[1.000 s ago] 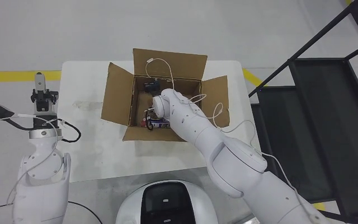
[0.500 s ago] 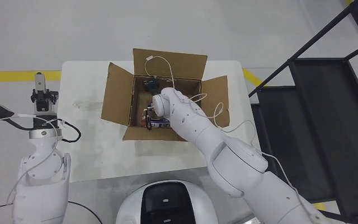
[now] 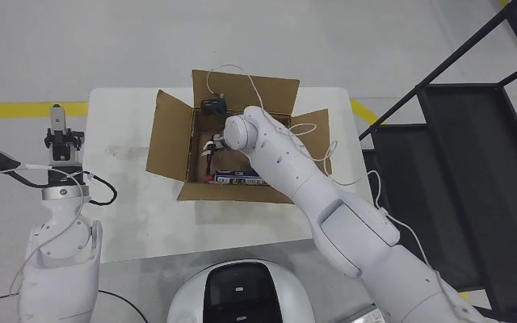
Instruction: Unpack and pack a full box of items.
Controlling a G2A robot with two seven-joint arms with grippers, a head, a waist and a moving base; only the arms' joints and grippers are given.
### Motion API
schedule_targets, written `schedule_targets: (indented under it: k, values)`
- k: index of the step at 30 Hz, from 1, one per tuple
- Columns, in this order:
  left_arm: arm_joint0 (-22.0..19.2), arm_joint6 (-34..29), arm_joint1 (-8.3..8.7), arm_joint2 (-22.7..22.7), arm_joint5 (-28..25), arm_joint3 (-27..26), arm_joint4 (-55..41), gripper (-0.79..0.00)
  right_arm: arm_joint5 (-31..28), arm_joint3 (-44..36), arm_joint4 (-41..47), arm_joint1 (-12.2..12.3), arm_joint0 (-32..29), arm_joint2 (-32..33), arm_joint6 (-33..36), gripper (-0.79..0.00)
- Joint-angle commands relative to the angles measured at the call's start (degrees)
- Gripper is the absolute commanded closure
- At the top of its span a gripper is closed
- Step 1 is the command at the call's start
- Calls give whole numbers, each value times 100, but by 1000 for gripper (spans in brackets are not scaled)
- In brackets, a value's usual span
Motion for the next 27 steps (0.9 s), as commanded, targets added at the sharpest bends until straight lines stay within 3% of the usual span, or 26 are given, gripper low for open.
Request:
schedule_targets:
  k: [1,13,27]
  values:
    - [0,0,0,0,0,0,0,-785,0,-452,-157,148,-151,157,228,0]
    - [0,0,0,0,0,0,0,-785,-133,-4585,-1514,1015,-2152,1456,1816,0]
    - [0,0,0,0,0,0,0,-785,-133,-4585,-1514,1015,-2152,1456,1816,0]
